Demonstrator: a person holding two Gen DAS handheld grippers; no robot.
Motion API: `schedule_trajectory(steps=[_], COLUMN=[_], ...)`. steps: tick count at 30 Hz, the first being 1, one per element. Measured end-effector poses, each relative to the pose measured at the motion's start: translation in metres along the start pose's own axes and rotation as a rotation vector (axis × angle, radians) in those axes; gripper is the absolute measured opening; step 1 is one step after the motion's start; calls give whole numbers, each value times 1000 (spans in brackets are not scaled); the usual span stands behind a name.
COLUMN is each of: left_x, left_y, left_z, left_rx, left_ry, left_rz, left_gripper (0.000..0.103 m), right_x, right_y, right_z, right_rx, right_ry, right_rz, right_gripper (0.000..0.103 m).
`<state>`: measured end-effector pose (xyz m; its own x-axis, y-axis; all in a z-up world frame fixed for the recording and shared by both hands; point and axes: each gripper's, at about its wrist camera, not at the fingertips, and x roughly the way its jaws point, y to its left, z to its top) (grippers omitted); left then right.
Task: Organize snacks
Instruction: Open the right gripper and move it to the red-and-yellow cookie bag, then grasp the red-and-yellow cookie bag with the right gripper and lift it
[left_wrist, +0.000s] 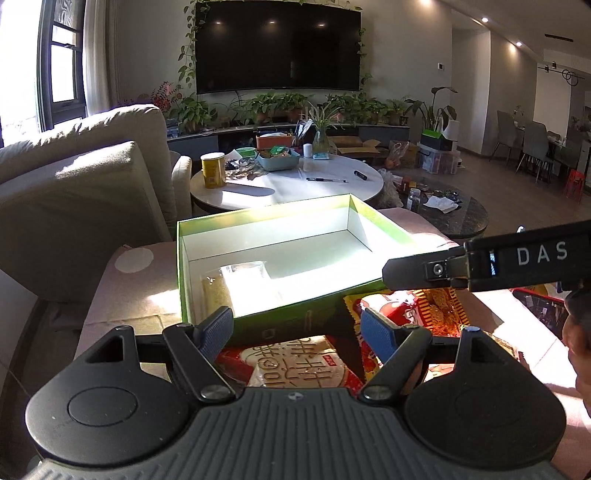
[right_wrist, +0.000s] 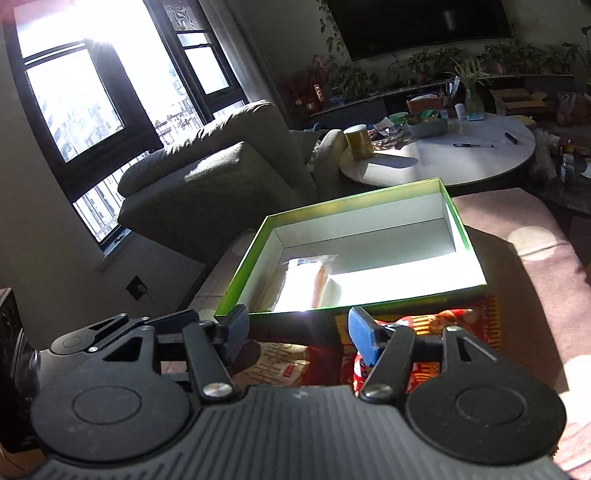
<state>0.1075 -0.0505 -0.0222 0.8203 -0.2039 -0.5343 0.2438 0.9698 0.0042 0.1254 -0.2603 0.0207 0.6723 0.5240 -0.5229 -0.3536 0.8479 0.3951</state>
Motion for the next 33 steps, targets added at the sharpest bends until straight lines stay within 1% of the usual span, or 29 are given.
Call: schedule_trajectory(steps=[6,11,16,19,24,27,28,33], left_x=[7,20,36,45,62,69,72,85], left_y=[-26,-52,-66,-71,-74,-74,-75,-75], left_z=[-3,-4,-4,-5,-7,-7,-7,-8], left_rx=[4,47,57,52,47,38,34,31], left_ry=[41,82,129,153,197,219,227,257], left_rz=[-53,-102,-126,-128,-109,-105,-99,-78], left_gripper=[74,74,74,74,74,77,79,80], right_x=[-10,-7,-2,2,10,14,15,22], right_y=[-33,-61,-80,-90,-99,-102,-103,-104], right_z=[-9,-12,-21,-25,-27,-28,-28,-29], right_rx=[29,81,80,85,100,102,100,86], right_ry=[-36,-24,-11,7,22,34,41,61], right_rz=[-87,-109,-108,-96,-89,-84,-82,-77], right_gripper=[77,77,77,77,77,77,78,80])
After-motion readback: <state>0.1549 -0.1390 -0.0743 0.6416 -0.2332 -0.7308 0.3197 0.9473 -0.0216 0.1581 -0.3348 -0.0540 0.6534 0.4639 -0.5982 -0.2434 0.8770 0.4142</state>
